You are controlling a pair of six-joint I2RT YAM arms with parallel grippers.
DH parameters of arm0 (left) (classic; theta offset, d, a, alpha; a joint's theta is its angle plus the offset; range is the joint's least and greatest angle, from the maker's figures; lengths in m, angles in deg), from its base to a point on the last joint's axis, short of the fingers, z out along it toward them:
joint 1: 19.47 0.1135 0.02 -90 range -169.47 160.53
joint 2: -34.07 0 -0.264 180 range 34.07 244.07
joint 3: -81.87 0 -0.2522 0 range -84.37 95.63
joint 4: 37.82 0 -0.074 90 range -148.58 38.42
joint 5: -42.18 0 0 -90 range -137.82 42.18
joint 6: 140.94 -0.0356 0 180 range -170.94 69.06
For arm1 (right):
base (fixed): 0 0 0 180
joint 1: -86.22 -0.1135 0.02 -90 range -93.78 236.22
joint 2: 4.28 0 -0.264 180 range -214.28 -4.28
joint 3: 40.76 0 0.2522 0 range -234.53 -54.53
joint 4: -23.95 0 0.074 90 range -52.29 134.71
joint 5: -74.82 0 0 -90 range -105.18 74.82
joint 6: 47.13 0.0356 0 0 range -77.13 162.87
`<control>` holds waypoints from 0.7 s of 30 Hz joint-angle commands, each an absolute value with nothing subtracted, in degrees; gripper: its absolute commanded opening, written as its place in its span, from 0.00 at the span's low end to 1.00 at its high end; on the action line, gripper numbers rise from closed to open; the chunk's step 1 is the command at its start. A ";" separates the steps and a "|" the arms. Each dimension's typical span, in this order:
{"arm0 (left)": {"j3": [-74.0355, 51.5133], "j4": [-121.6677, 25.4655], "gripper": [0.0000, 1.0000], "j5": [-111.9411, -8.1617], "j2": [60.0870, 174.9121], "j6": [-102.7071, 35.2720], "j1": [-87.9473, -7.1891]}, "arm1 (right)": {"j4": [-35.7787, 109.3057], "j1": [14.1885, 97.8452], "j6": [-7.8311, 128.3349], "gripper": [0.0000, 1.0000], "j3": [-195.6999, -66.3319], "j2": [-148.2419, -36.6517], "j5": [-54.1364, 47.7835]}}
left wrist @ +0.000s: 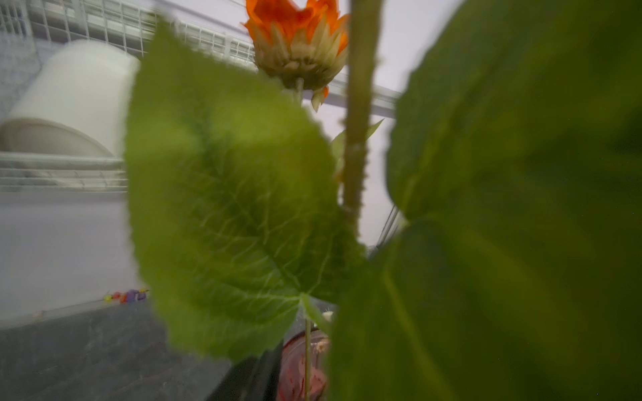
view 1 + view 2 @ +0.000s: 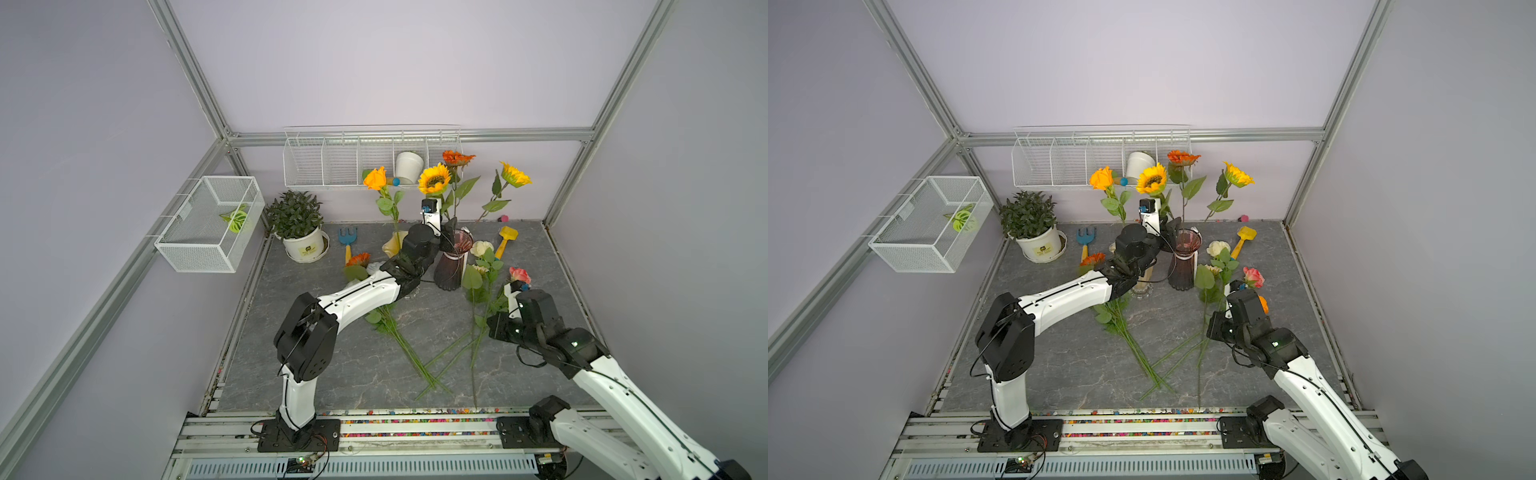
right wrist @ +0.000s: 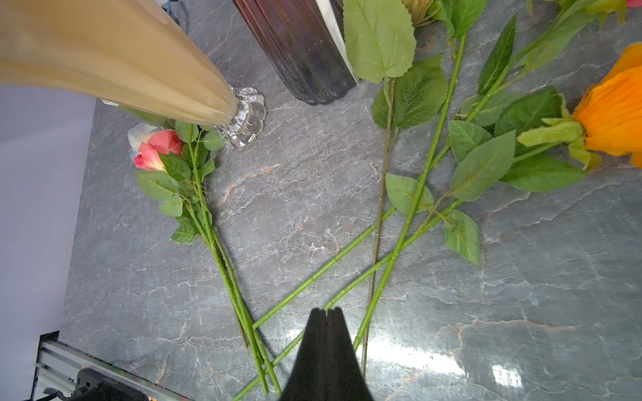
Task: Arrange the flowers in different vases according to their variety
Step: Insert the flower into the vase.
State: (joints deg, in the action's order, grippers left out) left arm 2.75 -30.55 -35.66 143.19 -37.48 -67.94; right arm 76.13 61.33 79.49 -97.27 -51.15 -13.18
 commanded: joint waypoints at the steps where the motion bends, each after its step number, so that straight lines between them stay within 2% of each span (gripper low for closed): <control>1: 3.15 -35.55 0.76 -35.87 138.42 -35.87 -68.16 | 77.67 61.95 78.57 0.00 -97.03 -49.82 -12.62; 4: 4.62 -42.91 0.84 -37.41 136.95 -35.12 -68.25 | 78.11 62.17 78.53 0.00 -97.38 -49.46 -12.80; 8: 5.30 -51.04 0.89 -41.15 134.23 -33.70 -68.36 | 79.54 63.13 79.13 0.02 -99.48 -50.70 -13.56; 13: 9.73 -64.35 0.90 -43.47 132.82 -32.31 -68.35 | 80.57 68.31 79.11 0.30 -103.57 -55.73 -10.49; 16: 12.12 -70.44 0.90 -44.46 132.65 -32.39 -68.34 | 79.24 70.61 78.71 0.40 -104.91 -57.95 -8.05; 21: 11.52 -73.38 0.90 -47.59 130.59 -32.45 -68.34 | 78.28 72.12 77.22 0.46 -106.83 -61.20 -7.05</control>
